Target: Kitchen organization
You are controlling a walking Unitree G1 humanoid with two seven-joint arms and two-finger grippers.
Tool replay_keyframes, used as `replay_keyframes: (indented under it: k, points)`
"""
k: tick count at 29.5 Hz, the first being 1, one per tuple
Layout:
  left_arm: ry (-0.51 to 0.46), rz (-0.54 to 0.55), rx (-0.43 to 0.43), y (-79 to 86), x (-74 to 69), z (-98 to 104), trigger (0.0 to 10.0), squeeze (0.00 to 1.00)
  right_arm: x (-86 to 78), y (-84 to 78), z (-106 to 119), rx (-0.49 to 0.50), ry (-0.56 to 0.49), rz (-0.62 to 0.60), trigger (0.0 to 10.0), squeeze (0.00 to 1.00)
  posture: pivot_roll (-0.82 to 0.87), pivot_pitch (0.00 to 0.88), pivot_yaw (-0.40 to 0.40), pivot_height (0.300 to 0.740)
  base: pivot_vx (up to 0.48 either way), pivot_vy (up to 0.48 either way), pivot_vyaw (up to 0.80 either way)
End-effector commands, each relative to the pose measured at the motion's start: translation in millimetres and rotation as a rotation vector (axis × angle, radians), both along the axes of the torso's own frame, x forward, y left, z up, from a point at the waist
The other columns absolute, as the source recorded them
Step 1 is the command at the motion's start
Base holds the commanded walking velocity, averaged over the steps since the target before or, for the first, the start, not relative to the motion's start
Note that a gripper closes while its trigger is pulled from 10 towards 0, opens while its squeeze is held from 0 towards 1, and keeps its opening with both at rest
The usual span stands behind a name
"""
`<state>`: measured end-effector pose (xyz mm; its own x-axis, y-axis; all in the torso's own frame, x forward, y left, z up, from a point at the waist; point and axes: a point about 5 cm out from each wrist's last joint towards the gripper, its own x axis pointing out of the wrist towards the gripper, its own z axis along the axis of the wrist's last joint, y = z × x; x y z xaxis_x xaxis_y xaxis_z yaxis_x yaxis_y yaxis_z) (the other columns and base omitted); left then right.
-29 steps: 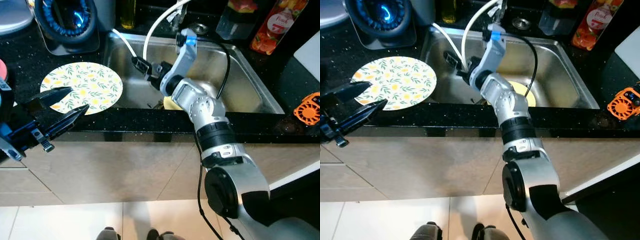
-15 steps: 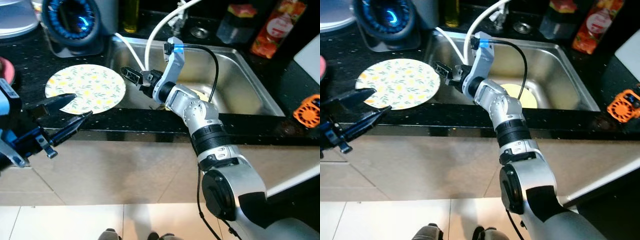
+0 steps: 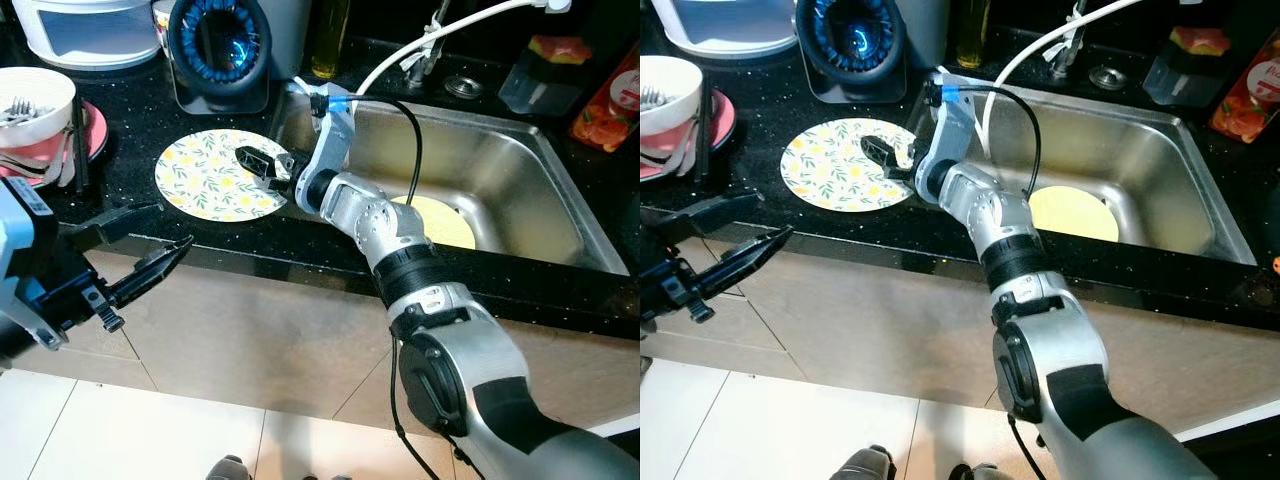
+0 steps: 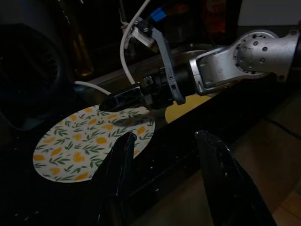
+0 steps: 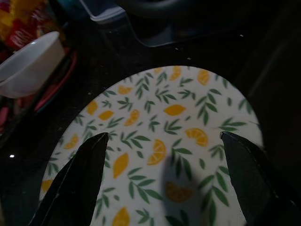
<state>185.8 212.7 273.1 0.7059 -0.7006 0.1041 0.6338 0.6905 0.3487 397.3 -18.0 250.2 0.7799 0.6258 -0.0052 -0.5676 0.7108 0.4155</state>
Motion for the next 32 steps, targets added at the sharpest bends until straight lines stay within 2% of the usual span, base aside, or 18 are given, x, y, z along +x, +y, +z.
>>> replay_keyframes:
  k: [1, 2, 6, 11, 18, 25, 32]
  points:
    - [0.012, -0.007, -0.020, -1.8, -3.0, -4, 10.0, 0.00, 2.6, -4.5, -1, -0.016, 0.020, -0.021, 10.0, 0.00, 0.40, 0.080, -0.133, 0.740, 0.000, 0.000, 0.00]
    - [0.012, -0.007, -0.020, -1.8, -3.0, -4, 10.0, 0.00, 2.6, -4.5, -1, -0.016, 0.020, -0.021, 10.0, 0.00, 0.40, 0.080, -0.133, 0.740, 0.000, 0.000, 0.00]
    - [0.033, 0.126, -0.005, 25.6, -9.1, -8, 10.0, 0.00, 7.1, -12.2, 3, -0.009, 0.018, -0.070, 10.0, 0.00, 0.39, 0.093, -0.147, 0.740, 0.000, 0.000, 0.00]
    - [0.038, 0.211, 0.004, 42.3, -17.4, -9, 10.0, 0.00, 9.3, -16.4, 2, -0.015, 0.033, -0.098, 10.0, 0.00, 0.38, 0.107, -0.155, 0.740, 0.000, 0.000, 0.00]
    - [0.037, 0.245, 0.002, 47.7, -22.0, -9, 10.0, 0.00, 9.7, -19.1, -2, -0.019, 0.052, -0.106, 10.0, 0.00, 0.37, 0.113, -0.161, 0.740, 0.000, 0.000, 0.00]
    - [0.041, 0.284, 0.008, 55.7, -29.6, -9, 10.0, 0.00, 9.2, -22.7, -14, -0.058, 0.114, -0.096, 10.0, 0.00, 0.37, 0.123, -0.170, 0.740, 0.000, 0.000, 0.00]
    - [0.036, 0.286, 0.010, 54.7, -30.9, -8, 10.0, 0.00, 4.0, -14.7, -19, 0.002, 0.198, -0.014, 10.0, 0.00, 0.36, 0.129, -0.176, 0.740, 0.000, 0.000, 0.00]
